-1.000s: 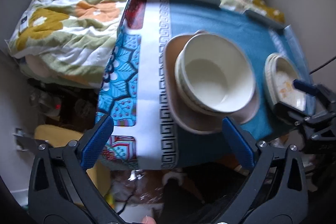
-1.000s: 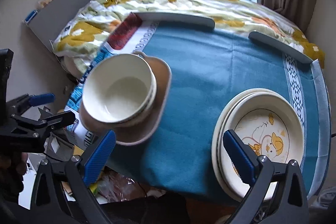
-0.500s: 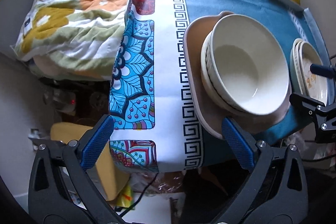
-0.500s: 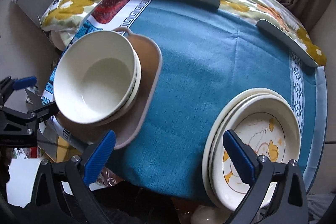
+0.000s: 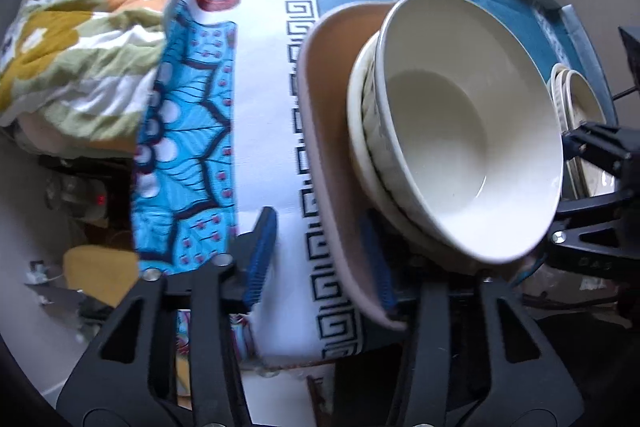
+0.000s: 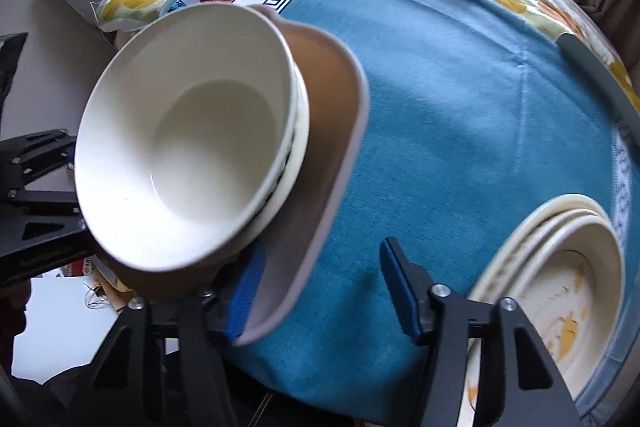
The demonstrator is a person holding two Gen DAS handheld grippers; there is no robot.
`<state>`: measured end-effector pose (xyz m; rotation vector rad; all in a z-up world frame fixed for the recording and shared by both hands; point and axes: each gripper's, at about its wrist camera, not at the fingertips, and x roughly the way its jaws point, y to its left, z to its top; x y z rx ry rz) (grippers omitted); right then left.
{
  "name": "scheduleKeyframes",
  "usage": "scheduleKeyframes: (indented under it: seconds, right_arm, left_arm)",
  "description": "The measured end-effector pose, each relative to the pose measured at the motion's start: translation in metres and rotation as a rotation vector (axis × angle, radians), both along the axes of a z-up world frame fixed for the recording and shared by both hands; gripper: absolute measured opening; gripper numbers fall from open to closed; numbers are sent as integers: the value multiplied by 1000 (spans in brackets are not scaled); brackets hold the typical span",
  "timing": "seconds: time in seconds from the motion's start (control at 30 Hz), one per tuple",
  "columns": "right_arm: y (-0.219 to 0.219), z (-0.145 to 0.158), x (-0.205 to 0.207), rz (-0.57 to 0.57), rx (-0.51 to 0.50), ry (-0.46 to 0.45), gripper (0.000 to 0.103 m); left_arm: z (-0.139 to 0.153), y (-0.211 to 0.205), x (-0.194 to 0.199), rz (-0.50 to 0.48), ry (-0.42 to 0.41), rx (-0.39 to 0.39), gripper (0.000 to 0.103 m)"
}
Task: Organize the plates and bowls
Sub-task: 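Lift the pink bowl stack with both tools and carry it over the plate stack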
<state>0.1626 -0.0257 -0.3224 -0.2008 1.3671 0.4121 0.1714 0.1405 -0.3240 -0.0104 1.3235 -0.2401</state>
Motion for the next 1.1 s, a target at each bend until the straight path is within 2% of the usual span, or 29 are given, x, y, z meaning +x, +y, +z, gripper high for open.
scheduleKeyframes:
  seconds: [0.07, 0.13, 0.2, 0.23, 0.47, 0.67, 0.8, 1.1]
  right_arm:
    - [4, -4, 0, 19, 29, -1, 35]
    - [9, -5, -1, 41, 49, -14, 23]
    - [14, -4, -4, 71, 54, -38, 15]
    - [17, -3, -5, 83, 45, -53, 15]
    - [19, -1, -11, 117, 15, -127, 15]
    - [8, 9, -15, 94, 21, -177, 15]
    - [-1, 26, -18, 60, 27, -198, 15]
    - [-46, 92, -32, -33, 24, -237, 15]
  left_arm:
    - [-4, -5, 0, -11, -21, 0, 30]
    - [-3, -8, 0, -31, -43, -16, 18]
    - [-3, -11, -1, -44, -62, -12, 14]
    - [-2, -13, -1, -53, -74, -9, 12]
    - [-1, -25, -4, -83, -124, 49, 11]
    - [13, -29, -2, -100, -170, 68, 11]
    - [34, -39, -4, -125, -200, 77, 11]
    - [102, -83, -1, -206, -254, 47, 11]
